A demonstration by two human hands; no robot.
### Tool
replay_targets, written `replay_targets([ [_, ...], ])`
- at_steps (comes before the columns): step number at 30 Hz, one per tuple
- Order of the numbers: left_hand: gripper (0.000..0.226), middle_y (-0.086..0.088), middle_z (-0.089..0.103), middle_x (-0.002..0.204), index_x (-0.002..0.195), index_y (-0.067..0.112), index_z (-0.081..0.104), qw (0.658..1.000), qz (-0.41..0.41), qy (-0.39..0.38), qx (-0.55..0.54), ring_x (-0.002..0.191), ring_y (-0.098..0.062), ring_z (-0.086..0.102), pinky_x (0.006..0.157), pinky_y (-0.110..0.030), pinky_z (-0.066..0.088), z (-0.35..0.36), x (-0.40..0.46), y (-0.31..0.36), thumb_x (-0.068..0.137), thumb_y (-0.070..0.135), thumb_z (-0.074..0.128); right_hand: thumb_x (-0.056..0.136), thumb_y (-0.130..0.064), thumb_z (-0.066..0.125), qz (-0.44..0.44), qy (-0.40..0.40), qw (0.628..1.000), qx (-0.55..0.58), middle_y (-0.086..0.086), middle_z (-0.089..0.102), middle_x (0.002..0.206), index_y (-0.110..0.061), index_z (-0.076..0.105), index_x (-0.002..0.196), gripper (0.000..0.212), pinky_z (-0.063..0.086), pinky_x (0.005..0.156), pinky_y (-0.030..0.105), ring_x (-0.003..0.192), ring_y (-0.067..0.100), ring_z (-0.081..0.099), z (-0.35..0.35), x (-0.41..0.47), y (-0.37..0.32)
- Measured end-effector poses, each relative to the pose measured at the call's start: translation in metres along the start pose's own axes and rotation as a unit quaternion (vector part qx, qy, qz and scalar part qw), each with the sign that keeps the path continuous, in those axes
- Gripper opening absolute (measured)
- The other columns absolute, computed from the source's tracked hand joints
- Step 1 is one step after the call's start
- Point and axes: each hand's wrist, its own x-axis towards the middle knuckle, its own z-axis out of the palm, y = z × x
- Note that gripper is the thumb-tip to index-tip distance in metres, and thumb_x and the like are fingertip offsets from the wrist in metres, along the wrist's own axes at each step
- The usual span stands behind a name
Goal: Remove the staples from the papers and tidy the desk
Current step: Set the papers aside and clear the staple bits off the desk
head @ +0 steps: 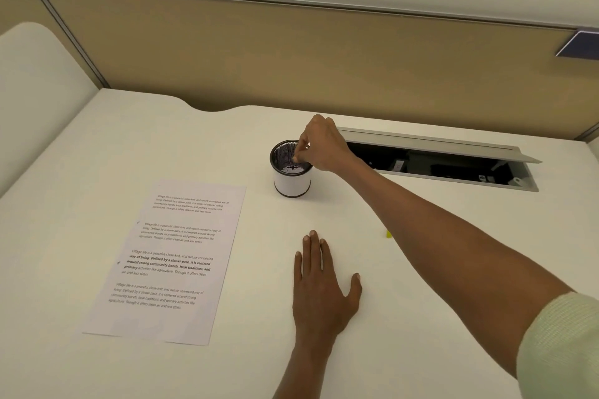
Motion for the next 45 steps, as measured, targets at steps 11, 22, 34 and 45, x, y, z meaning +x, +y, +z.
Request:
replay_targets([
  [11, 0.086, -0.008, 0.010, 0.168, 0.156, 0.005, 0.029, 1.000, -0.003, -0.001, 0.011, 0.156, -0.020, 0.003, 0.123, -0.037, 0.007, 0.000, 0.000, 0.000, 0.091, 0.060, 0.042, 0.080, -0.026, 0.075, -0.031, -0.007, 0.998, -0.057, 0.003, 0.049, 0.103, -0.019, 0.073, 0.082, 0.007, 0.046, 0.077, 0.039, 0.105, 0.025, 0.042, 0.000, -0.004, 0.000],
  [22, 0.087, -0.007, 0.011, 0.168, 0.157, 0.006, 0.027, 1.000, -0.006, -0.008, 0.012, 0.156, -0.019, 0.004, 0.124, -0.037, 0.008, 0.001, 0.000, -0.001, 0.092, 0.062, 0.042, 0.081, 0.003, 0.048, -0.108, 0.052, 0.988, -0.099, -0.002, 0.072, 0.098, -0.020, 0.071, 0.096, 0.036, 0.036, 0.078, 0.036, 0.096, 0.027, 0.055, 0.003, -0.014, 0.002],
  [34, 0.092, -0.008, 0.012, 0.168, 0.157, 0.005, 0.026, 0.999, -0.011, -0.022, 0.037, 0.156, -0.020, 0.007, 0.126, -0.038, 0.008, -0.004, 0.000, 0.001, 0.089, 0.066, 0.034, 0.088, -0.014, 0.054, 0.002, 0.318, 0.946, 0.059, 0.005, 0.068, 0.086, -0.007, 0.065, 0.097, 0.016, 0.044, 0.067, 0.038, 0.080, 0.026, 0.057, 0.029, -0.096, 0.031],
  [45, 0.096, -0.010, 0.011, 0.168, 0.156, 0.002, 0.026, 0.998, -0.010, -0.029, 0.058, 0.156, -0.020, 0.005, 0.126, -0.041, 0.009, -0.002, 0.000, -0.001, 0.087, 0.068, 0.034, 0.092, -0.010, 0.040, 0.246, 0.363, 0.890, 0.126, 0.006, 0.067, 0.118, -0.006, 0.063, 0.123, 0.038, 0.040, 0.096, 0.019, 0.112, 0.021, 0.059, 0.035, -0.288, 0.175],
])
